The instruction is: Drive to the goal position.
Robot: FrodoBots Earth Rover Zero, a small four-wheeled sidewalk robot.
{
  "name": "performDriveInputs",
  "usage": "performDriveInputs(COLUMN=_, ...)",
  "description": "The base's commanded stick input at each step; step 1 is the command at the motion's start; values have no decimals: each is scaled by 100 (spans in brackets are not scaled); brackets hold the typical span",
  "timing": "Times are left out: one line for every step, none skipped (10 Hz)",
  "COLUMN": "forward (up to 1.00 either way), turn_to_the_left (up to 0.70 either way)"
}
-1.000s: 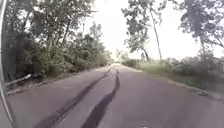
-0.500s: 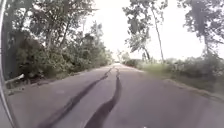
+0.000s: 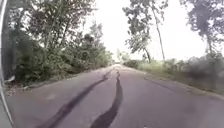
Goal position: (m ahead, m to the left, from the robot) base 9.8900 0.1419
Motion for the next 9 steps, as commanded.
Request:
performDriveInputs(forward=70, turn_to_the_left=0)
performDriveInputs(forward=70, turn_to_the_left=0)
performDriveInputs(forward=70, turn_to_the_left=0)
performDriveInputs(forward=70, turn_to_the_left=0)
performDriveInputs(forward=70, turn_to_the_left=0)
performDriveInputs(forward=70, turn_to_the_left=0)
performDriveInputs(forward=70, turn_to_the_left=0)
performDriveInputs(forward=70, turn_to_the_left=0)
performDriveInputs(forward=70, turn_to_the_left=0)
